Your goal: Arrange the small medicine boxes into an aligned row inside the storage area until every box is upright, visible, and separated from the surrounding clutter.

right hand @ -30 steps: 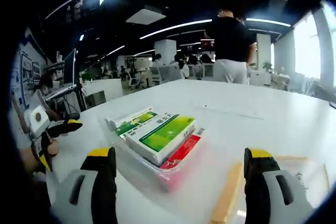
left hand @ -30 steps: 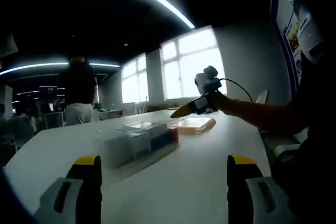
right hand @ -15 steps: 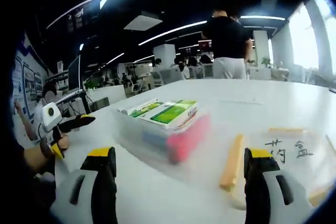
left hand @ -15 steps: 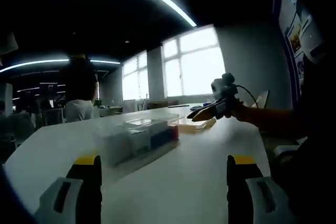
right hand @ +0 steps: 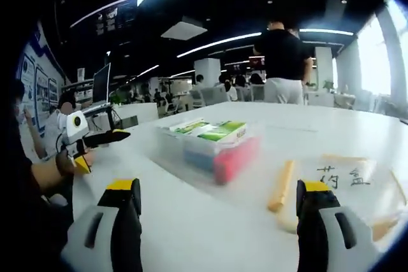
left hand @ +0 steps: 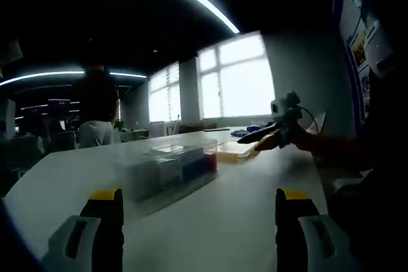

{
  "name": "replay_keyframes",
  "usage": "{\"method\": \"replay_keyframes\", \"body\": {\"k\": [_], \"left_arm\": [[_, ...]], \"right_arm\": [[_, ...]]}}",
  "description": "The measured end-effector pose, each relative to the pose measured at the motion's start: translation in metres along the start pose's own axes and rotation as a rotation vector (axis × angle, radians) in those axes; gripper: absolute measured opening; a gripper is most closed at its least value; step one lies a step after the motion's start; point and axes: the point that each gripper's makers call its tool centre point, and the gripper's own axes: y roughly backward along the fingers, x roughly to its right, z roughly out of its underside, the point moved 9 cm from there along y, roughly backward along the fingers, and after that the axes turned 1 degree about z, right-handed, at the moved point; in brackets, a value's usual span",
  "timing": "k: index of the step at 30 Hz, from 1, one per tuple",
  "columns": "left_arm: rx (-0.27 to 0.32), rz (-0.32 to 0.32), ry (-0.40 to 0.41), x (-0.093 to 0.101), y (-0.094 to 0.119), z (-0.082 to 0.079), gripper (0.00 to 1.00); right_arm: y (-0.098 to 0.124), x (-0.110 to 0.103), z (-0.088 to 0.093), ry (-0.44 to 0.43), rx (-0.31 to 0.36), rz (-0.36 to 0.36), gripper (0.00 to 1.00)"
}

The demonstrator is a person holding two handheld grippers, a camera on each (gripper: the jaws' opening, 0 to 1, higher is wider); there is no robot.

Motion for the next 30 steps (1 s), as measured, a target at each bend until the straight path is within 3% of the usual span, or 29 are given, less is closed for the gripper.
{"method": "replay_keyframes", "body": {"k": [30], "left_arm": [[0.015, -0.006, 0.031, -0.003, 0.002, 0.000, 1.00]], "right_arm": [[0.056, -0.007, 0.020, 0.062, 0.086, 0.012, 1.00]]}}
